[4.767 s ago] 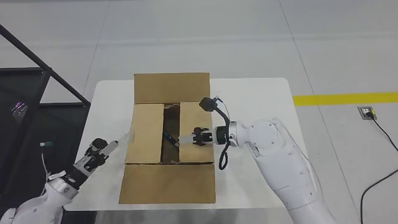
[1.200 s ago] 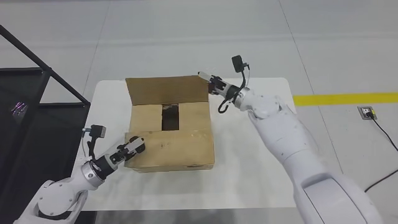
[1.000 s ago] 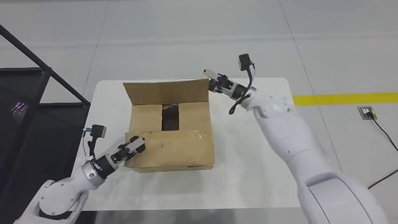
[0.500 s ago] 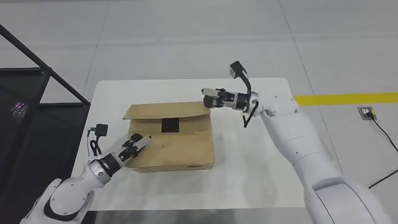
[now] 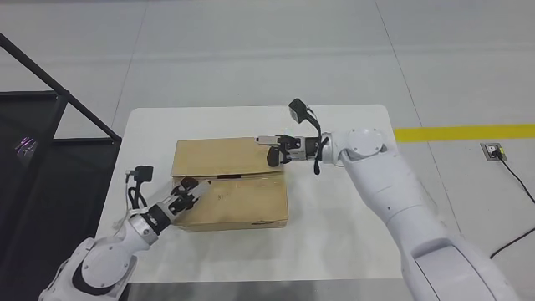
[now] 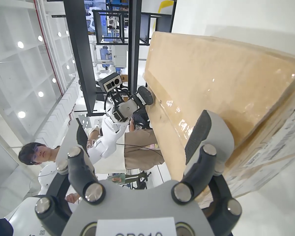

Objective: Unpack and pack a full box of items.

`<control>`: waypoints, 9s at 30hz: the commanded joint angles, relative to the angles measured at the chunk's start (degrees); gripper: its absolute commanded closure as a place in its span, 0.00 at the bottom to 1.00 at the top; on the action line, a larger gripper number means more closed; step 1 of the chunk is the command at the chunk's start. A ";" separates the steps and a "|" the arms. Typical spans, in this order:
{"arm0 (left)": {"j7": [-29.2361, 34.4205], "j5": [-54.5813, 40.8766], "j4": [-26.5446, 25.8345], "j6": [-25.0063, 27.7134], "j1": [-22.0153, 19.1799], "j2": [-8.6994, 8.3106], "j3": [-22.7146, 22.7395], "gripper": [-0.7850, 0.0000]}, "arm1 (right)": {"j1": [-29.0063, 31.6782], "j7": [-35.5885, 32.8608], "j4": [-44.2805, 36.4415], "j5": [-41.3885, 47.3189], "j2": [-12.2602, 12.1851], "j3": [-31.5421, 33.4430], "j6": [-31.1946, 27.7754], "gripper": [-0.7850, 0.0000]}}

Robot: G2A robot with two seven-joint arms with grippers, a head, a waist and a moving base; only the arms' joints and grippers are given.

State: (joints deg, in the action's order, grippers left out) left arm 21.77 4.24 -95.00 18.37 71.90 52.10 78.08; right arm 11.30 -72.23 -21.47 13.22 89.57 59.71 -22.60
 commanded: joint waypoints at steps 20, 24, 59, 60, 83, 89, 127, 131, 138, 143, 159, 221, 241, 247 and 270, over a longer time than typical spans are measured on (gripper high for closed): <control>-3.03 -0.83 -1.40 0.90 0.73 1.05 2.59 0.00 | 2.75 0.20 -0.99 -0.46 -0.16 -0.79 1.21 0.00; -4.13 -2.74 -2.44 2.17 3.67 0.83 6.61 0.00 | 3.16 0.32 -1.17 -0.17 -0.35 -0.53 0.56 0.00; -13.63 -14.71 1.07 0.81 16.93 2.37 14.73 0.00 | 5.61 -0.76 -4.65 0.53 -0.60 -1.06 -1.12 0.00; -13.81 -15.79 1.81 1.25 17.23 2.58 14.07 0.00 | 5.61 -0.76 -4.65 0.53 -0.60 -1.06 -1.12 0.00; -16.36 -28.30 18.39 -3.92 1.88 6.94 3.18 0.00 | 5.61 -0.76 -4.65 0.53 -0.60 -1.06 -1.12 0.00; -19.71 -26.14 13.83 -1.57 2.60 6.98 6.51 0.00 | 5.61 -0.76 -4.65 0.53 -0.60 -1.06 -1.12 0.00; -29.43 -0.06 -12.50 -8.08 6.59 9.84 3.67 0.00 | 11.35 1.02 -16.46 0.14 -3.04 2.13 -1.88 0.00; -29.63 1.24 -12.33 -8.38 5.92 10.25 2.54 0.00 | 13.77 0.72 -22.06 -1.18 -4.09 3.05 -0.22 0.00; -29.69 3.38 -11.90 -8.92 4.95 10.90 1.18 0.00 | 19.18 1.82 -32.42 -3.08 -6.09 5.94 0.15 0.00; -29.44 4.68 -10.62 -9.73 3.63 11.44 -0.31 0.00 | 25.03 5.33 -41.16 -4.30 -7.87 10.30 -1.54 0.00; -28.45 5.23 -10.22 -9.91 2.67 12.71 -1.16 0.00 | 35.93 5.52 -58.62 -5.93 -10.96 14.02 -1.39 0.00; -10.52 0.07 -9.54 7.01 16.29 12.42 16.58 0.00 | 24.21 17.00 -48.02 -18.37 -9.48 -5.22 -0.96 0.00; -4.52 0.12 -5.64 3.17 8.97 12.71 11.85 0.00 | 23.90 25.50 -46.25 -16.82 -9.43 -3.56 -1.23 0.00; -4.73 0.13 -4.41 1.33 6.48 12.96 10.33 0.00 | 23.55 25.27 -45.84 -16.68 -9.35 -4.01 -3.81 0.00; -3.16 -5.88 -5.72 4.44 9.54 12.73 15.45 0.00 | 19.05 16.64 -42.59 -18.02 -8.62 -9.92 0.80 0.00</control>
State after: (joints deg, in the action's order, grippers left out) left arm 18.59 -1.59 -100.73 22.67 81.27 64.82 93.43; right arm 30.49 -56.22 -64.35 -4.77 80.89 49.77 -21.95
